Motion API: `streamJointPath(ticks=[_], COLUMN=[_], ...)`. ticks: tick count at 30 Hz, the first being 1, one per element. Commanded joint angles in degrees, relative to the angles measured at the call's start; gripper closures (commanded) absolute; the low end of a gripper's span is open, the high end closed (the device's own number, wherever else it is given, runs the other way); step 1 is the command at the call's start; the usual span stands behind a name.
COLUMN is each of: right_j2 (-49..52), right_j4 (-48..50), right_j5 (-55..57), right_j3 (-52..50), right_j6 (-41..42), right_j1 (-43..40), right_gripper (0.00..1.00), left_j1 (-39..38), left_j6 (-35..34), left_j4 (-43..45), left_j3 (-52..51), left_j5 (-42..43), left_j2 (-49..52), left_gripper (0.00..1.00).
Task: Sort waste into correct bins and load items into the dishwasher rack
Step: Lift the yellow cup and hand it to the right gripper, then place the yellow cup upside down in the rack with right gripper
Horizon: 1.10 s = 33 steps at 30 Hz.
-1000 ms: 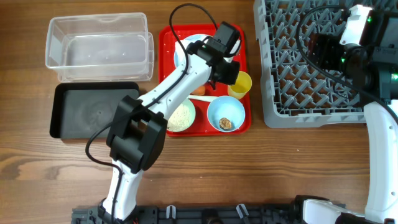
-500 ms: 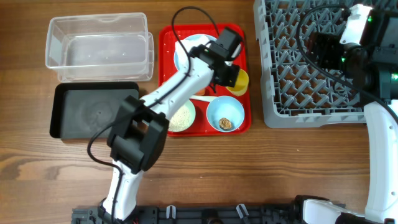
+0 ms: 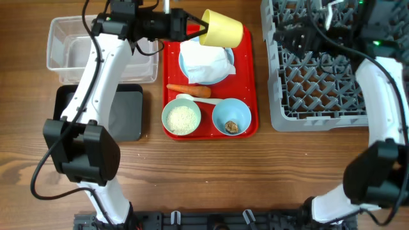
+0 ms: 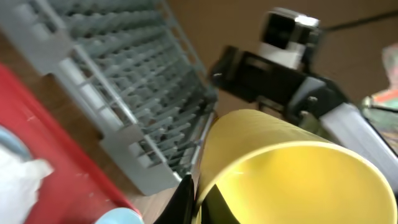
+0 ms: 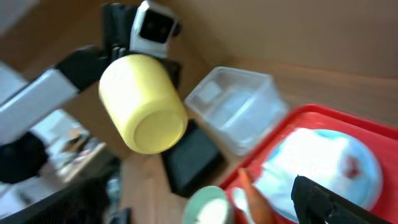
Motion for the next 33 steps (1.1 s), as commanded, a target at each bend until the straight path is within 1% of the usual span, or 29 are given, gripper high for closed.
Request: streamJointPath(ticks=[1,6,10,11,12,15,17,18,21,22,23,24,25,28,30,32,33], right_j2=[1.9,1.9,2.0,2.0,2.0,2.0,2.0,2.0,2.0,2.0,2.0,2.0,2.0,2.0,2.0,2.0,1.9], right_j4=[1.7,3.9,4.9,5.9,6.2,6.2,6.3,6.4,6.7,6.7,6.7,6.7,6.7,6.6,6.1,4.4,2.2], right_j5=[-12.4,-12.9,-11.5,-11.5,-11.3,-10.9,-10.9,-10.9,-10.9,-10.9,-10.9,-10.9,-9.6,-6.7,-3.6,-0.2,4.5], right_j3=[0.8,0.8,0.8,0.8,0.8,0.8,0.8,0.8,0.8,0.8,0.8,0.8,0.8,0.8,0.8,0.8,0.8], right_j6=[-3.8,-4.7,-4.6,-4.5,-4.5,-4.5,-4.5,-4.5,-4.4,-4.4,-4.4,-4.2,-2.5,1.4,3.6,4.2,4.9], right_j1=[1.9,5.3,9.3,10.1,10.6,10.9,10.9,10.9,10.9,10.9,10.8,10.7,10.3,8.5,7.1,6.3,5.9], right_gripper=[0.00,0.01,0.03,0.05,0.07,0.24,0.31,0.37,0.43,0.44,0.45,0.45,0.45,0.45,0.45,0.44,0.44], left_j1=[-2.7,-5.0,-5.1,-5.1,-5.1,-5.1,-5.1,-5.1,-5.6,-5.9,-6.4,-6.5,-6.5,-5.9,-4.7,-3.5,-2.8], left_j6=[1.2,1.1,0.9,0.9,0.9,0.9,0.9,0.9,1.0,0.9,0.9,0.9,0.9,1.0,1.0,1.0,1.0], left_j4=[2.8,4.5,5.6,5.6,5.6,5.6,5.6,5.6,5.6,5.5,5.4,5.3,5.3,4.4,4.0,3.3,2.0], left_j3=[0.4,0.4,0.4,0.4,0.4,0.4,0.4,0.4,0.4,0.4,0.4,0.4,0.4,0.4,0.4,0.4,0.4], left_j5=[4.4,4.0,3.6,3.6,3.6,3.6,3.6,3.6,3.1,2.4,1.0,0.7,0.7,0.7,0.7,-0.2,-2.6], left_j2=[1.4,1.7,1.7,1.7,1.7,1.7,1.7,1.7,1.7,1.7,1.7,1.7,1.7,1.7,1.7,1.7,1.7], left_gripper=[0.96,0.96,0.96,0.96,0.96,0.96,0.96,0.96,0.96,0.88,0.64,0.53,0.47,0.38,0.37,0.36,0.34])
